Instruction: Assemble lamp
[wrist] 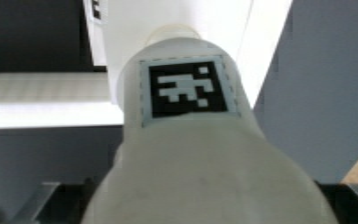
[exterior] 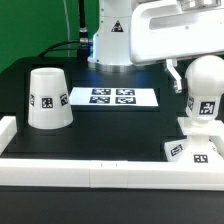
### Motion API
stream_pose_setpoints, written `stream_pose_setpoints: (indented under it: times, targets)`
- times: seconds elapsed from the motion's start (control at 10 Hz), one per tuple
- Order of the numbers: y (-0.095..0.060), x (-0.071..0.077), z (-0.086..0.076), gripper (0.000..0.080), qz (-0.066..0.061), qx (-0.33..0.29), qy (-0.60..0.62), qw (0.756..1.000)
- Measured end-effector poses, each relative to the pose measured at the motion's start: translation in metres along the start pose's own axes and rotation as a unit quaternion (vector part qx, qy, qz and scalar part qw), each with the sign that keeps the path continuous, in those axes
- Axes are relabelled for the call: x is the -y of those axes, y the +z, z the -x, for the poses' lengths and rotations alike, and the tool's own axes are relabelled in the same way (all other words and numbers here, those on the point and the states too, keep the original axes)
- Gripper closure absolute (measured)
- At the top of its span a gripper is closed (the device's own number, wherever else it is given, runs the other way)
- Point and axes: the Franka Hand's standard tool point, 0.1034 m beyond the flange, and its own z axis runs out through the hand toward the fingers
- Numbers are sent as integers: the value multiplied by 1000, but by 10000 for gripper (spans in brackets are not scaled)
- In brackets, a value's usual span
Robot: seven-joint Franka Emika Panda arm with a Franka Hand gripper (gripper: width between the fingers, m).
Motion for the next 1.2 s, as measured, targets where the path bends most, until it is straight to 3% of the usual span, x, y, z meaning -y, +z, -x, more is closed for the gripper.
stream_pose_setpoints:
  times: [0.1,0.4,0.8,1.2]
  targets:
    - [0,0,0,222,1,-2,0,1000]
    - [0,0,0,113,1,-2,0,1000]
    - [-3,0,-1,101,0,1,0,1000]
    - [-39,-1,-18,101,-5,22,0,1000]
